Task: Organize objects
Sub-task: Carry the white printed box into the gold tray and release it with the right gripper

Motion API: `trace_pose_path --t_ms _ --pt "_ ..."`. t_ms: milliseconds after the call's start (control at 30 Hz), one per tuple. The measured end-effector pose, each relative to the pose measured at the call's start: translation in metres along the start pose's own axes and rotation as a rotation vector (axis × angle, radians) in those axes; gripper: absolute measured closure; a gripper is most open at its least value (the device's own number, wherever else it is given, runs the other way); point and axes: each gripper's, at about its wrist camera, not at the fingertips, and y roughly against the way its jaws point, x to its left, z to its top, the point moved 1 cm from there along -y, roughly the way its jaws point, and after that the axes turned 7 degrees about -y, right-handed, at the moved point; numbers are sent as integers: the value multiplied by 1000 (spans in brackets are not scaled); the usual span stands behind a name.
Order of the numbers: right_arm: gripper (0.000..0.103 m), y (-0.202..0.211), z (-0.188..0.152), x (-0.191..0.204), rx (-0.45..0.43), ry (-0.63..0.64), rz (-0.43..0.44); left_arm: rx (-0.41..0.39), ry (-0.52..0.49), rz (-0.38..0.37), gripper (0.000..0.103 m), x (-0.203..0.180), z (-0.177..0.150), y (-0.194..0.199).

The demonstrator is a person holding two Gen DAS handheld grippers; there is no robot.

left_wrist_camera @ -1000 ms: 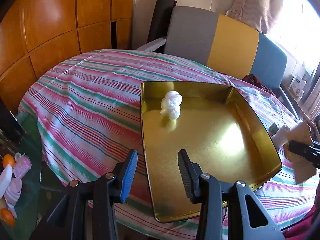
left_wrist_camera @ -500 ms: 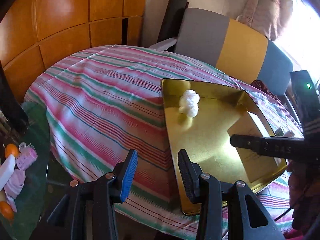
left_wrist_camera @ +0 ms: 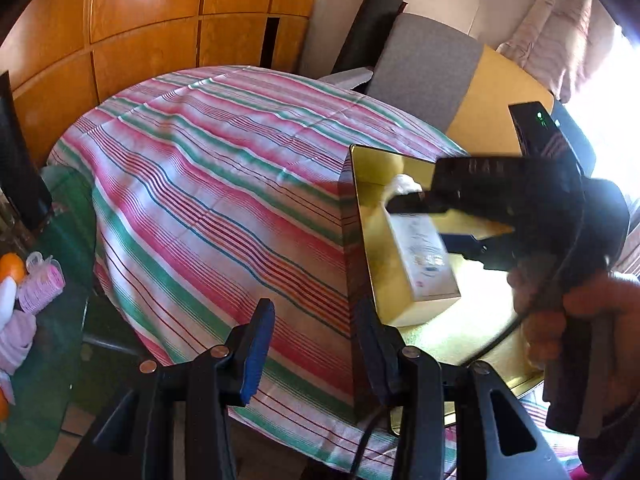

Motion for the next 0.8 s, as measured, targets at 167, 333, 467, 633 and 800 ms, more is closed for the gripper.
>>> trace_pose_path --t_ms 167,333,467,633,800 --pt "33 10 -1 8 -1 -7 150 0 -4 8 61 -1 0 0" --pt "22 35 -14 6 -49 45 129 2 -1 1 61 0 -1 1" --pt "19 54 -30 -2 -115 114 54 11 1 -21 61 -1 -1 0" --pt "13 84 -48 -18 -215 176 -31 -2 -33 -35 61 -9 -3 4" --pt "10 124 -64 -42 -314 223 -106 -33 -86 -66 61 -29 1 12"
